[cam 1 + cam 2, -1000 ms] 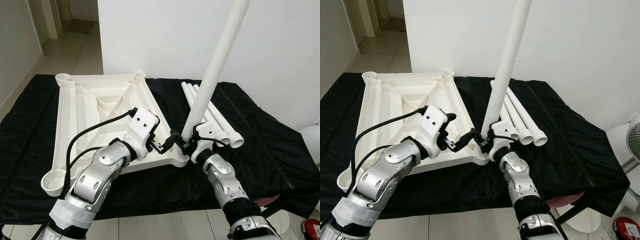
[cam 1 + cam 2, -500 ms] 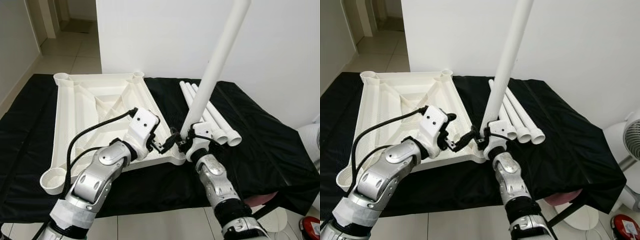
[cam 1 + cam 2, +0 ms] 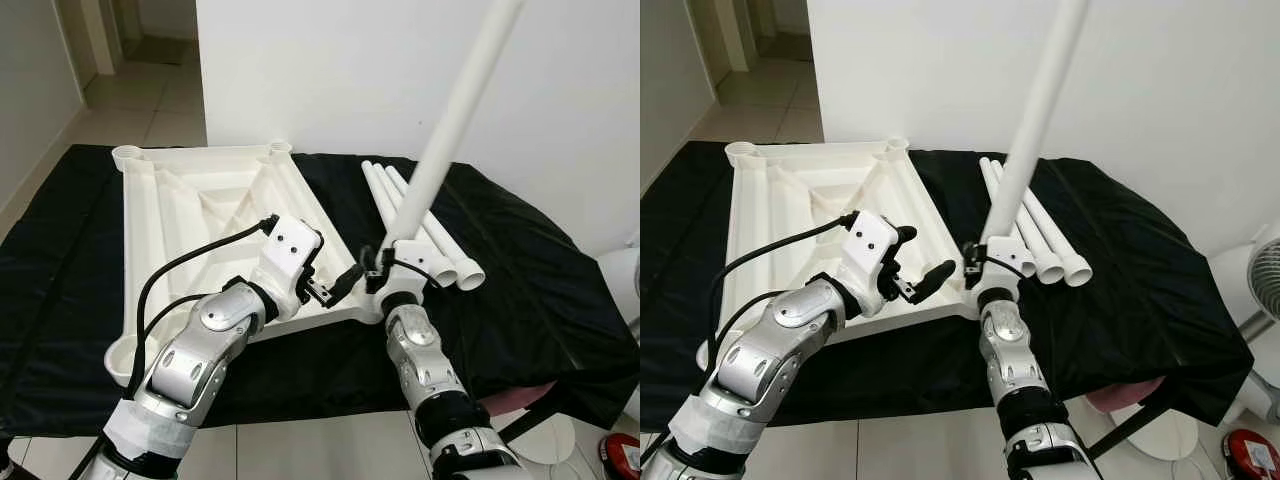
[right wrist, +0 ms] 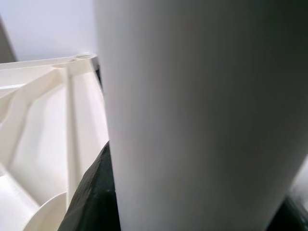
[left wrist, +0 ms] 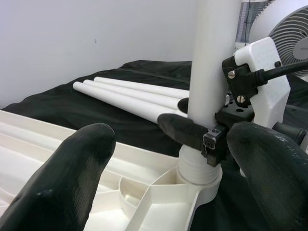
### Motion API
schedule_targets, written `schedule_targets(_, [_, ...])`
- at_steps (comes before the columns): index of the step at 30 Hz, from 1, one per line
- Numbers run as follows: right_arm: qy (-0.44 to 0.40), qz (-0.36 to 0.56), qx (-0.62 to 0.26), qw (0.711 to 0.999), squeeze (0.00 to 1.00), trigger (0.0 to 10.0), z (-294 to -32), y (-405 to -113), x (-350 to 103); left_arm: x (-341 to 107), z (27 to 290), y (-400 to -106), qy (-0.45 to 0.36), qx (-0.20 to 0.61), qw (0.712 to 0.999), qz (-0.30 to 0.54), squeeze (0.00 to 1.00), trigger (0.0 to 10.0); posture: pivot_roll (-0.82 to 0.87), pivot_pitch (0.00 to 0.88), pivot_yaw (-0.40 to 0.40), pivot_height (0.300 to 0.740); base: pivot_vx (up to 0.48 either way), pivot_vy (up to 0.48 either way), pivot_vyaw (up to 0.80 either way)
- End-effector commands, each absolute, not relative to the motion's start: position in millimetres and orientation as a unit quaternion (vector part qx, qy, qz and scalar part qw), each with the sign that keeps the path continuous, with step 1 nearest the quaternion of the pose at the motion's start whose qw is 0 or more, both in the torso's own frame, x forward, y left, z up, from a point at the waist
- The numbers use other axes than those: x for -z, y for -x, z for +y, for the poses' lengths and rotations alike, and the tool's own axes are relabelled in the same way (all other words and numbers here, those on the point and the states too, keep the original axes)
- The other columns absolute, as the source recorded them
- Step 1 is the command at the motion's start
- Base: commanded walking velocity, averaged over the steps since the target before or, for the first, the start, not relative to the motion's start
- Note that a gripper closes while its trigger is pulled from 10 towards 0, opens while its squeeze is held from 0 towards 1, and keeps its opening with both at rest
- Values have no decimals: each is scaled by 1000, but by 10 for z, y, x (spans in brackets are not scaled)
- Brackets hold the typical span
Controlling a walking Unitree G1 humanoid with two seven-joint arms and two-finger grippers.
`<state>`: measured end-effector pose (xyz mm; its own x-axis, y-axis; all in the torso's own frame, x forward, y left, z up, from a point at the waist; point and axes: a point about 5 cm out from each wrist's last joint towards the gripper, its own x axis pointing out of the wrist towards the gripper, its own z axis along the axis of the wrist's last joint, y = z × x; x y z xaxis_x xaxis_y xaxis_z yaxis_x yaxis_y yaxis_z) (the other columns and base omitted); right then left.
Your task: Building children table
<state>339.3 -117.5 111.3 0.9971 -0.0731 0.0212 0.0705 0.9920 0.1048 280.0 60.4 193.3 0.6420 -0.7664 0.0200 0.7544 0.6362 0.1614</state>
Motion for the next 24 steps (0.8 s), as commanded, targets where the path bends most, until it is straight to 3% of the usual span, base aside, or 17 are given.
schedule_targets(1, [-56,92,103,989,0,10000,-1370,-3236,-664,-1946,603,-2803,-72,415,906,-43,0,10000,-23,0,-60,740,0,0,0])
schedule_targets(6, [-61,68,155,984,0,10000,-1422,-3213,-718,-1937,597,-2789,-72,417,905,-42,0,10000,-21,0,-61,740,0,0,0])
schedule_targets(13, [-60,65,140,986,0,10000,-1344,-3214,-718,-1922,585,-2778,-74,422,903,-39,0,10000,-21,0,-61,740,0,0,0])
schedule_targets(14, [-57,53,129,989,1000,10000,-1340,-3221,-747,-1918,579,-2775,-74,423,902,-39,0,10000,-26,0,-59,740,0,0,0])
schedule_targets(24, [-32,-9,83,996,1000,10000,-1453,-3244,-900,-1905,558,-2764,-75,428,900,-37,0,10000,-31,0,-62,740,0,0,0])
